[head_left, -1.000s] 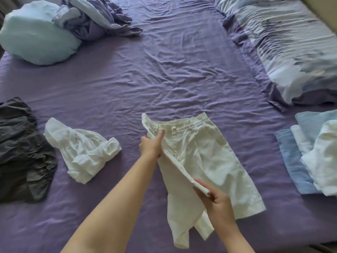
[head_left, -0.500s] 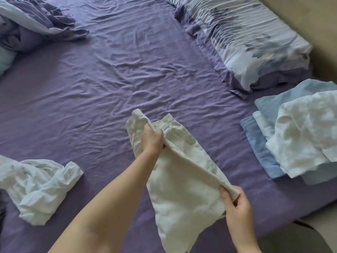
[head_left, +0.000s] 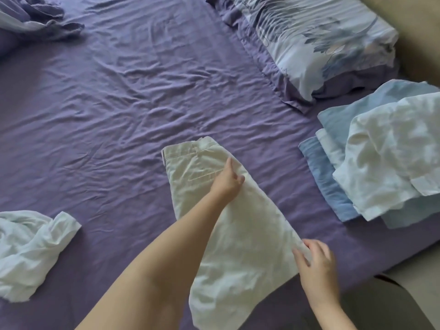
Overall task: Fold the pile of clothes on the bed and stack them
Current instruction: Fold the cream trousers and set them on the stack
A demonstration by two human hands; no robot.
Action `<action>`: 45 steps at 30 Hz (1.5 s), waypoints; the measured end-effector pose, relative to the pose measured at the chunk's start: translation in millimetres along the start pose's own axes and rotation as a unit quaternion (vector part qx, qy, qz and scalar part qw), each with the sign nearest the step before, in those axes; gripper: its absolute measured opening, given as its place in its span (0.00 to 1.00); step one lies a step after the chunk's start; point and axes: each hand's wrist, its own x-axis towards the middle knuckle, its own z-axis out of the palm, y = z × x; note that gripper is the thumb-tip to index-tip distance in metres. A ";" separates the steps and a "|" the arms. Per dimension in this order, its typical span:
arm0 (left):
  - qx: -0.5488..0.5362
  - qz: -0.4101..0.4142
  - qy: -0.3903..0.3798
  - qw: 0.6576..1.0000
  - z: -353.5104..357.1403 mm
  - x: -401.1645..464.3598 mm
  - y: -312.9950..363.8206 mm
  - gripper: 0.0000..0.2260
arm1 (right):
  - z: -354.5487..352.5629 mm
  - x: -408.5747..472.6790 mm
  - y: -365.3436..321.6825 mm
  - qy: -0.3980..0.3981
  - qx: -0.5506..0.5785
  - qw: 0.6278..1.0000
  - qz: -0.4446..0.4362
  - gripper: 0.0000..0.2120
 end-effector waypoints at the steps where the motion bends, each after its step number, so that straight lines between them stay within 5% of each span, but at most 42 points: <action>1: 0.014 0.009 -0.016 1.000 2.5 -2.5 -6.6 0.30 | 2.3 6.0 -0.7 -0.029 -0.006 1.000 -0.002 0.13; 7: 0.290 0.072 0.023 0.954 12.7 -53.7 -63.8 0.19 | 17.3 32.7 -11.3 -0.182 -0.021 0.983 0.028 0.19; 12: 0.320 -0.057 0.099 0.941 11.9 -110.4 -107.6 0.24 | 14.8 41.9 -18.5 -0.236 0.007 0.972 0.011 0.15; 15: 0.112 -0.160 0.149 0.969 10.6 -137.2 -123.6 0.32 | 3.2 47.0 -16.9 -0.239 0.032 0.970 0.033 0.21; 18: -0.149 -0.192 0.133 0.961 11.3 -157.3 -126.0 0.37 | -13.2 51.2 -14.5 -0.178 0.006 0.983 0.042 0.20; 20: -0.218 -0.210 0.077 0.950 17.2 -173.1 -124.1 0.31 | -17.9 45.3 -15.2 -0.185 -0.153 0.971 0.001 0.28; 23: -0.306 -0.225 0.000 0.925 28.0 -198.0 -125.0 0.15 | -11.1 16.7 -25.2 -0.180 -0.328 0.911 -0.174 0.35; 25: -0.404 -0.222 -0.017 0.887 29.4 -210.6 -124.9 0.14 | -3.0 -13.2 -37.5 -0.239 -0.260 0.894 -0.274 0.30; 28: -0.536 -0.187 -0.044 0.822 20.6 -222.0 -116.8 0.15 | 4.7 -63.6 -59.8 -0.365 -0.056 0.879 -0.302 0.29; 30: -0.579 -0.169 -0.059 0.796 14.2 -226.9 -108.8 0.15 | 3.0 -88.0 -68.0 -0.354 0.011 0.881 -0.314 0.34; 33: -0.657 -0.142 -0.049 0.739 10.1 -232.8 -97.2 0.12 | -11.9 -111.8 -71.5 -0.301 -0.034 0.881 -0.364 0.46; 35: -0.690 -0.118 -0.035 0.713 10.2 -236.6 -88.4 0.11 | -22.4 -113.4 -72.2 -0.234 -0.044 0.885 -0.401 0.43; 37: -0.680 -0.084 -0.028 0.728 12.7 -239.7 -81.8 0.09 | -34.8 -100.3 -75.8 -0.177 0.034 0.912 -0.369 0.25; 39: -0.621 -0.047 -0.029 0.782 13.3 -243.4 -75.0 0.11 | -49.0 -78.9 -84.7 -0.221 0.164 0.928 -0.253 0.10; 42: -0.525 -0.007 -0.025 0.851 9.6 -248.1 -62.9 0.13 | -65.7 -51.6 -97.2 -0.316 0.271 0.900 -0.132 0.07; 45: -0.394 0.016 0.054 0.917 10.9 -240.6 -49.7 0.15 | -68.3 -39.2 -103.9 -0.342 0.277 0.891 -0.109 0.06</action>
